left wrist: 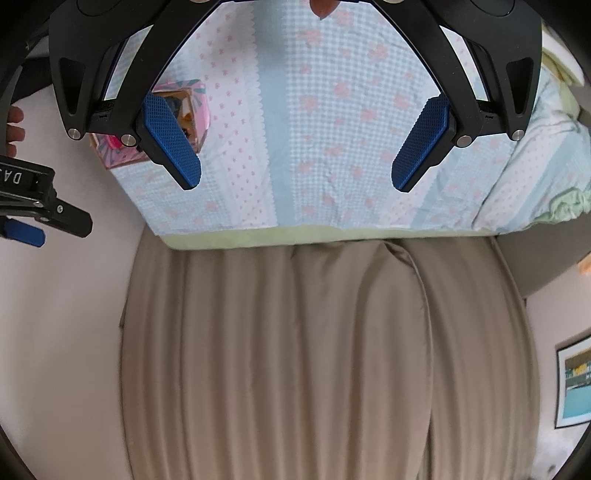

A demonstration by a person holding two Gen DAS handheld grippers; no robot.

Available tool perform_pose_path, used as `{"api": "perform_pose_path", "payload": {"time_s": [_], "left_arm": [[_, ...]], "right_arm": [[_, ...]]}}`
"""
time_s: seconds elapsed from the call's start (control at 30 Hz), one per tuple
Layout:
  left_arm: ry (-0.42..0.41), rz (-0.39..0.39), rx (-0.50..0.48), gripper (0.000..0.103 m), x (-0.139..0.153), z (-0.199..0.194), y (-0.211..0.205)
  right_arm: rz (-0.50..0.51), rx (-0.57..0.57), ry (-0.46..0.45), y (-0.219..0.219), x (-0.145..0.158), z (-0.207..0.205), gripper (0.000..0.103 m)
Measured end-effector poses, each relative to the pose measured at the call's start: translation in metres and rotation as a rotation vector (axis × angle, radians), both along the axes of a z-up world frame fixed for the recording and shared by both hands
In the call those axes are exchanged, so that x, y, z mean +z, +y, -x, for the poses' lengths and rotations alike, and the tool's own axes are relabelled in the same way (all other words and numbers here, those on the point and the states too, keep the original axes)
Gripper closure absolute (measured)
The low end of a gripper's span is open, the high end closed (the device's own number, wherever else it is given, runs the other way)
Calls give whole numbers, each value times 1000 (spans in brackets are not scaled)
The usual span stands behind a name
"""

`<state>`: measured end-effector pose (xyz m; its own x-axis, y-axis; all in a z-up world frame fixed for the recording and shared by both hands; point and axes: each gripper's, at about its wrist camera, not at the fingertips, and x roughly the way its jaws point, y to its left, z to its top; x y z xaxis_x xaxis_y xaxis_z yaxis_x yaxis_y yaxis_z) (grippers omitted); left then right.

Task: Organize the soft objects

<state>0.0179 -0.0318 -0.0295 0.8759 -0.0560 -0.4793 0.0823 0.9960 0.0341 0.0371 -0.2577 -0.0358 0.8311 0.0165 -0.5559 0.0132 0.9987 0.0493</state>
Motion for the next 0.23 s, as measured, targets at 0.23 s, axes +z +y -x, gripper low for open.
{"api": "perform_pose_path", "payload": {"time_s": [0.23], "left_arm": [[59,-1,-3,0,-21,-16,-2]], "right_arm": [[2,11,81,5,-18,-23,3]]}}
